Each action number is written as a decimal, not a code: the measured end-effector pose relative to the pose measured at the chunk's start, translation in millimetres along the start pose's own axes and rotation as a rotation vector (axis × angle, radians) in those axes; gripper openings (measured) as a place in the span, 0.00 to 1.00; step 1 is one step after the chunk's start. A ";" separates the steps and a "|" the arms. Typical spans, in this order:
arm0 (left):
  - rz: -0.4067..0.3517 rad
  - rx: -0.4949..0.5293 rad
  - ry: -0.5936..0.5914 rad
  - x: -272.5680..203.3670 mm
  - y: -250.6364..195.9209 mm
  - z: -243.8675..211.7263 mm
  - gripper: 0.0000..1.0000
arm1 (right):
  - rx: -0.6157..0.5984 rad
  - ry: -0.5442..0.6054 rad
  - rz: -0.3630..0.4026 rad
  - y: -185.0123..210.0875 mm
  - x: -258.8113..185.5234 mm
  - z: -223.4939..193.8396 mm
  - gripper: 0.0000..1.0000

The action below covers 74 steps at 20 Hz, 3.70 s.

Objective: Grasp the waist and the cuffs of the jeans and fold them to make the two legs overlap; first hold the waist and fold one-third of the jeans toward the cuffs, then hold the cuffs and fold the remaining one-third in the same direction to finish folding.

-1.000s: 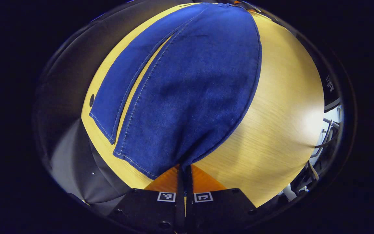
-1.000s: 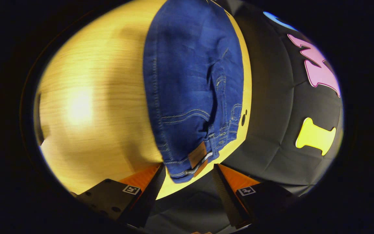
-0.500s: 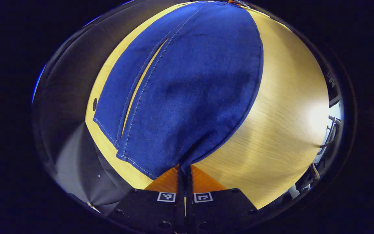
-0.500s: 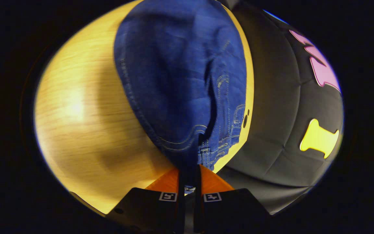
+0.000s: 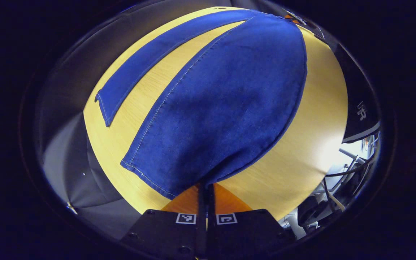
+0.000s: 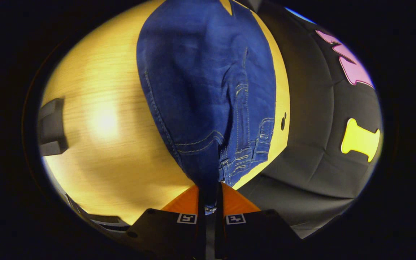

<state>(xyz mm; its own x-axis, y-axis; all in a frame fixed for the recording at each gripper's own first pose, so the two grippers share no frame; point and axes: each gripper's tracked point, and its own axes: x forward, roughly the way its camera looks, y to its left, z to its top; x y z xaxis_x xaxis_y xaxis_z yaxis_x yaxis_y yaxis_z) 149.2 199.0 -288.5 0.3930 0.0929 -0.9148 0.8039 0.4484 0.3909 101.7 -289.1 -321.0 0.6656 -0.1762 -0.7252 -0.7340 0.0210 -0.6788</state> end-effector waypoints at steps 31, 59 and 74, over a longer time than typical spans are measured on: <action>0.306 -0.502 -0.255 25.8 339.3 224.6 0.99 | 1.229 0.090 0.134 -211.5 156.8 35.5 0.82; 0.268 -0.893 -0.849 -96.6 93.7 375.2 0.99 | 2.340 -0.006 -0.320 -158.1 147.2 12.0 0.98; 0.266 -0.866 -0.818 -93.9 83.0 365.2 0.99 | 2.252 -0.205 -0.355 -205.3 156.8 42.7 0.13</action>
<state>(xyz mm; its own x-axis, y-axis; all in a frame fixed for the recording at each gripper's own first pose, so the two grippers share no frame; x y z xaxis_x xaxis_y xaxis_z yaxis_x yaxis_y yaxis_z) 342.1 -97.2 -133.0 0.9161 -0.1749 -0.3607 0.2150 0.9738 0.0739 362.5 -279.0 -300.3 0.7979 -0.3553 -0.4869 0.5571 0.7432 0.3706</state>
